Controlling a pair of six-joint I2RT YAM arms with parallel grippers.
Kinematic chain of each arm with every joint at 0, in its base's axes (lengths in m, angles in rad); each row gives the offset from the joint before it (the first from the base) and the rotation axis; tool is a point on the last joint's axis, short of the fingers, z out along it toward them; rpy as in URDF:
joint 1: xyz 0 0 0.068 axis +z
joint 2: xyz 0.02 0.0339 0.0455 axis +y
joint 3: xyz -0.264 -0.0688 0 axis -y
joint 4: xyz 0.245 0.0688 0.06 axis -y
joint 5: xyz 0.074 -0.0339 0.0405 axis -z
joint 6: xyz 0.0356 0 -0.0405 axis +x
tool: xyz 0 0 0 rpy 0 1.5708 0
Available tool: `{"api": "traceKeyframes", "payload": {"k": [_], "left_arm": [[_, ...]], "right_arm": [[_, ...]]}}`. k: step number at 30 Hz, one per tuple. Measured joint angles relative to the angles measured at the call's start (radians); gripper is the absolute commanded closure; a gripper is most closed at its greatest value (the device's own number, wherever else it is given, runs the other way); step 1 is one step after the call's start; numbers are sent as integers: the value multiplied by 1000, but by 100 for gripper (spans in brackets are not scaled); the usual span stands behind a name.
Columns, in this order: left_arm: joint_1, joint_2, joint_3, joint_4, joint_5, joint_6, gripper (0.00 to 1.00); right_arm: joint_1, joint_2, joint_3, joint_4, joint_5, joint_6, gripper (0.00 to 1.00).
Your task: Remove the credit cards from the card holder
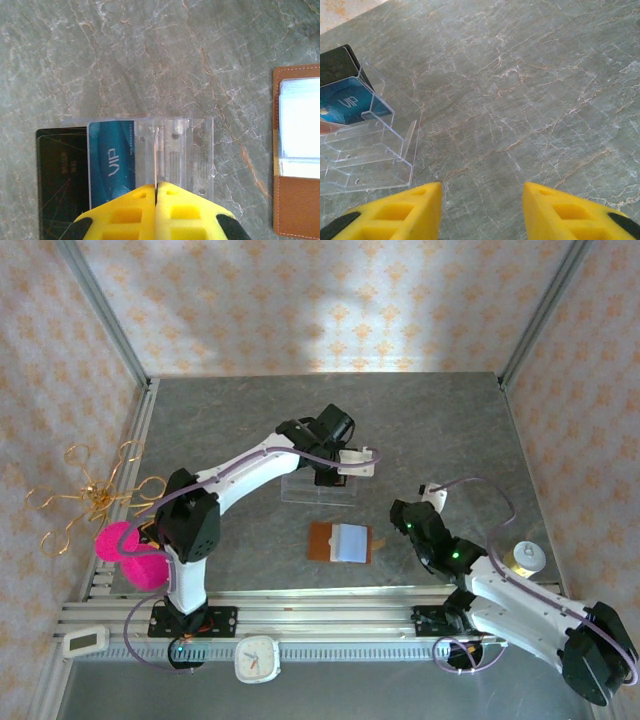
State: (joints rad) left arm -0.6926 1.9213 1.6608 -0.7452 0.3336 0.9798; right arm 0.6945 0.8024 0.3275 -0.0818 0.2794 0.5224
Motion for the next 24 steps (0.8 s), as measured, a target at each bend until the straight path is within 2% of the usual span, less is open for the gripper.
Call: {"api": "traceKeyframes", "payload": {"k": [24], "left_arm": [[-1, 73, -1, 2, -25, 17, 100]], "right_arm": [[-17, 6, 0, 12, -31, -4, 56]]}}
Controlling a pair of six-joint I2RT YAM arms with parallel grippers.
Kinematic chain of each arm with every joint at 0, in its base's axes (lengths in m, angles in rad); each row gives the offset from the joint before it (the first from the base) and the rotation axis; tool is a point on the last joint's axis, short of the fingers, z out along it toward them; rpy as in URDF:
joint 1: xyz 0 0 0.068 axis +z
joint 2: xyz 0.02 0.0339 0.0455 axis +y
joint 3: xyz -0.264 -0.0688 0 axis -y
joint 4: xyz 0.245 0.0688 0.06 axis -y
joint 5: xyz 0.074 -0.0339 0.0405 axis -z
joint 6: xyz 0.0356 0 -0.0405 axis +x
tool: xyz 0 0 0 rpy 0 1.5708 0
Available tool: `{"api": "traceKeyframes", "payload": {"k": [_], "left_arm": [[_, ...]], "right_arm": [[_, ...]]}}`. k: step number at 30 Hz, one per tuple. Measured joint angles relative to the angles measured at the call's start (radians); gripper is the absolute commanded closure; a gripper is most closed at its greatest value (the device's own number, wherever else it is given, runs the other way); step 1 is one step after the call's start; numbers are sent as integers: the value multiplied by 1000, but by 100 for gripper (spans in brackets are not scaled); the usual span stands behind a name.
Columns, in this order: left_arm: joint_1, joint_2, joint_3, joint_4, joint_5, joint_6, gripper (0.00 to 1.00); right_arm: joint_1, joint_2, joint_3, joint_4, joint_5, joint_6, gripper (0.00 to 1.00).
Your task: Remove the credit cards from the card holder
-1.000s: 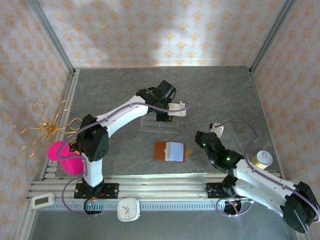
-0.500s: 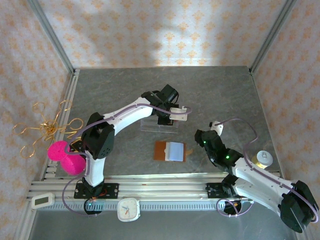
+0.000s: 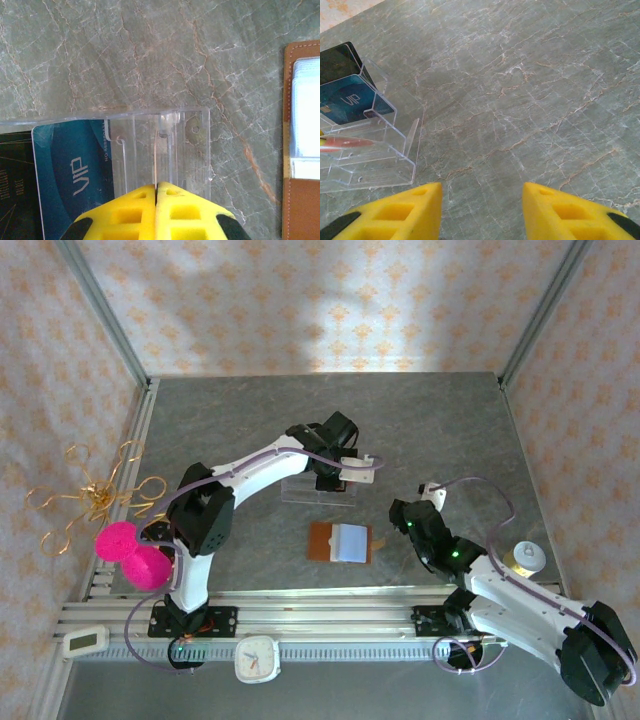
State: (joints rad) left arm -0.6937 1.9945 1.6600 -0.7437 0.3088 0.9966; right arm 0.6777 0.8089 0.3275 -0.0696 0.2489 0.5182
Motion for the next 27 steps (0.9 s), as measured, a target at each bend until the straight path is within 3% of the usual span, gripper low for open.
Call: {"api": "traceKeyframes", "payload": {"k": [16, 19, 22, 27], "left_arm": [[0, 53, 34, 0, -4, -12, 99], [0, 61, 35, 4, -18, -31, 87], [0, 61, 41, 14, -31, -55, 81], [0, 61, 43, 30, -58, -87, 78]], "right_arm": [[0, 0, 0, 0, -14, 0, 56], [0, 0, 0, 0, -14, 0, 55], [0, 0, 0, 0, -14, 0, 55], [0, 0, 0, 0, -15, -7, 55]]}}
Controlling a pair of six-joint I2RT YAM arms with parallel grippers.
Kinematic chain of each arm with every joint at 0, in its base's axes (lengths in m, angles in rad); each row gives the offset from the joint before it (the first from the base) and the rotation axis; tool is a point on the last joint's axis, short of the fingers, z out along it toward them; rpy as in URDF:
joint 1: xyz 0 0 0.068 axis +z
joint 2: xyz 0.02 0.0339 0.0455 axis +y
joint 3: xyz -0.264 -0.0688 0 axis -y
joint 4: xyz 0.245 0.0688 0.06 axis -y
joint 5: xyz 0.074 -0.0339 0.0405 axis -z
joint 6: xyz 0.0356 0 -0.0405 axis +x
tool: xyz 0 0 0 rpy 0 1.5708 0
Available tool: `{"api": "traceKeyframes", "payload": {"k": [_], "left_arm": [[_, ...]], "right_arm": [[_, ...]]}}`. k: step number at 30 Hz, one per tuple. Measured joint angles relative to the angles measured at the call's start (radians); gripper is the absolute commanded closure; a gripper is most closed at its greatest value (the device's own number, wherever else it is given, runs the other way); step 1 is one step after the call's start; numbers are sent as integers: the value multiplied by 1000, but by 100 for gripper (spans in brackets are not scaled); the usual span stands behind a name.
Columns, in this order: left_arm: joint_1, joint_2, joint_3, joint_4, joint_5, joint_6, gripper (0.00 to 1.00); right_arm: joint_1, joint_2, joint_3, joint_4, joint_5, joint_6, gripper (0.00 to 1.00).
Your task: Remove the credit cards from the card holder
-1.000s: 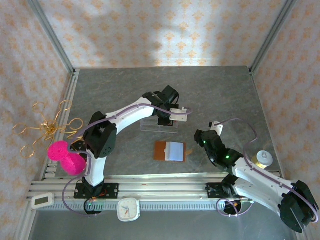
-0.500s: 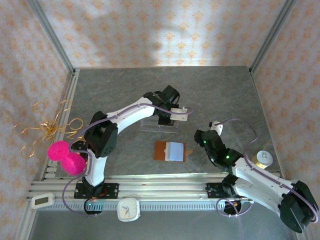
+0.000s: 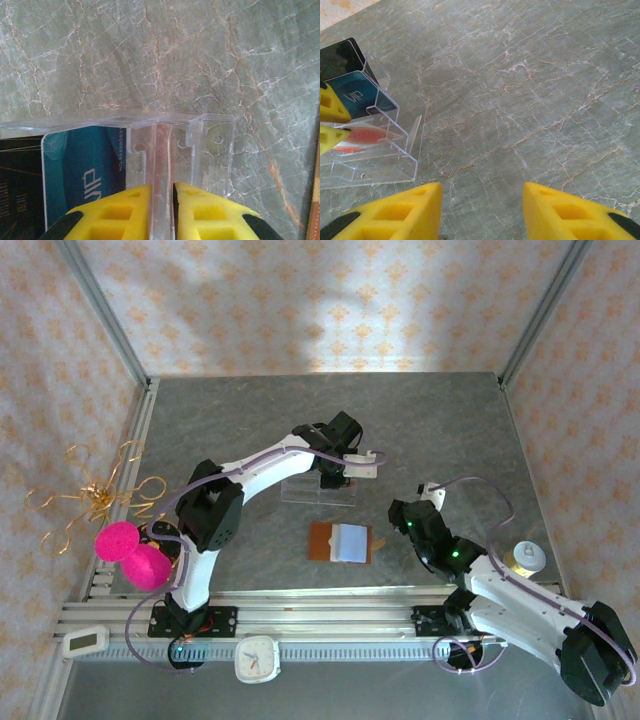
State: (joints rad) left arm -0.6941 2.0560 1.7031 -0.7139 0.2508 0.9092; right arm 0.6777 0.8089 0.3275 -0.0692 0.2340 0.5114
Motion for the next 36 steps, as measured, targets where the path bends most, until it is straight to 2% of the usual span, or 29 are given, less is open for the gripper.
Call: {"api": "traceKeyframes", "payload": {"k": [10, 15, 18, 20, 22, 23, 25, 29, 30, 34, 36], "left_arm": [[-30, -1, 4, 44, -140, -47, 76], [-42, -19, 4, 58, -180, -64, 73], [-44, -49, 4, 75, -185, -85, 71], [-44, -95, -1, 105, -179, -110, 67], [-43, -163, -23, 155, -168, -144, 54], [-42, -211, -43, 195, -155, -167, 40], [-37, -299, -83, 275, -135, -223, 1], [-30, -433, -137, 411, -116, -314, 1], [-29, -468, -197, 525, -119, -375, 1], [-31, -706, -687, 921, -183, -616, 1], [-33, -760, -891, 1105, -238, -724, 1]], "right_arm": [[0, -8, 0, 3, -8, 0, 55], [-1, -13, 0, 6, -10, 0, 49], [-1, -15, 0, 6, -12, -2, 43], [-1, -15, 0, 7, -14, 0, 24], [-1, -15, 0, 12, -14, -8, 14], [-1, -13, 0, 17, -15, -10, 11], [-1, -2, 3, 29, -17, -22, 9], [-1, 37, 24, 57, -17, -31, 6], [-1, 59, 34, 56, -12, -31, 5], [-3, 214, 126, 93, 6, -10, 0], [-3, 250, 135, 110, 9, -1, 0]]}}
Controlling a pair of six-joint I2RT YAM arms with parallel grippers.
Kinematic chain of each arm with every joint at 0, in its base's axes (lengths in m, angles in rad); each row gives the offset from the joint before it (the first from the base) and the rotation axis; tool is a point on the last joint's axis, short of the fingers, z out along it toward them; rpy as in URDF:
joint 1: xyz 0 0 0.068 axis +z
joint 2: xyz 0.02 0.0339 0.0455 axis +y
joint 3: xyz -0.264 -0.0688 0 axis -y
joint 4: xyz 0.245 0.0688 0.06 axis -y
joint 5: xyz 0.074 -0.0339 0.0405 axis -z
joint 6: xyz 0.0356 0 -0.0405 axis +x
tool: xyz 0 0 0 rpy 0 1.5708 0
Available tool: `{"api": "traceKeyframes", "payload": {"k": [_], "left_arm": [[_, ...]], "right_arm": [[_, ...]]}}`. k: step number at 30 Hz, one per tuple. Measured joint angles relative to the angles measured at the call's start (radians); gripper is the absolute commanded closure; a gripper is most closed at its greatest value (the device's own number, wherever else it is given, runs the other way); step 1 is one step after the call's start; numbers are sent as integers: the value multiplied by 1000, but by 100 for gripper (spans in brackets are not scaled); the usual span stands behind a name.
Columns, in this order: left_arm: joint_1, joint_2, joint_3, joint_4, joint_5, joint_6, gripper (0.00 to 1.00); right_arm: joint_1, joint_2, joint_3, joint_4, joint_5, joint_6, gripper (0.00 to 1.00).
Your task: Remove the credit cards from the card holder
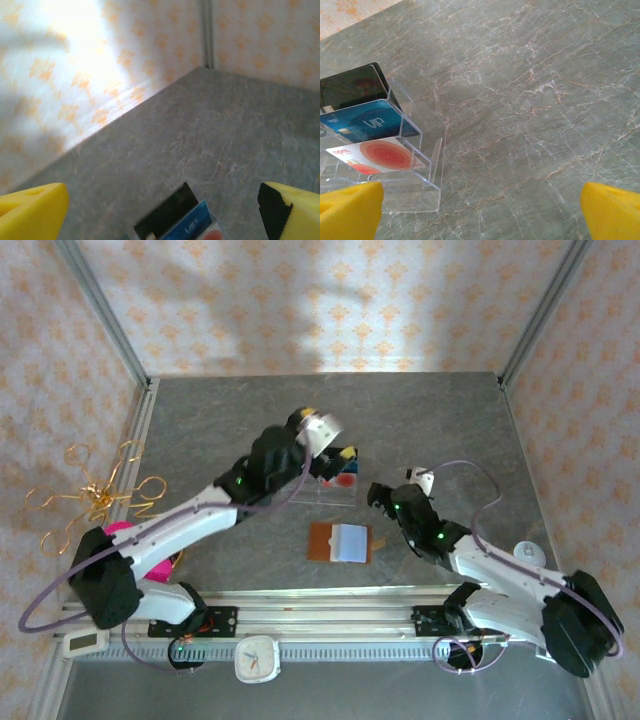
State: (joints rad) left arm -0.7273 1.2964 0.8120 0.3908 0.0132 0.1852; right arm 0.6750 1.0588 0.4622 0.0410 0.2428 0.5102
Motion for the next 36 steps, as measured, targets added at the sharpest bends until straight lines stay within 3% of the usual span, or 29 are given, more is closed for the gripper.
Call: {"api": "traceKeyframes", "payload": {"k": [3, 9, 17, 20, 25, 32, 36], "left_arm": [[-43, 19, -199, 183, -149, -93, 1], [-259, 135, -309, 521, -450, -70, 1], [-259, 147, -412, 872, -712, -34, 1], [-213, 150, -460, 942, -769, -37, 1], [-56, 153, -491, 969, -789, -92, 1], [89, 196, -487, 967, -752, -84, 1], [217, 183, -459, 895, -706, -95, 0]], "right_arm": [[0, 30, 0, 13, 0, 10, 0], [0, 22, -13, 66, 0, 14, 0], [0, -95, -94, 121, 54, 40, 0], [0, -123, -99, 141, 84, 39, 0], [0, -130, -100, 177, 110, 35, 0], [0, -128, -106, 200, 135, 26, 0], [0, -127, -114, 211, 144, 16, 0]]}}
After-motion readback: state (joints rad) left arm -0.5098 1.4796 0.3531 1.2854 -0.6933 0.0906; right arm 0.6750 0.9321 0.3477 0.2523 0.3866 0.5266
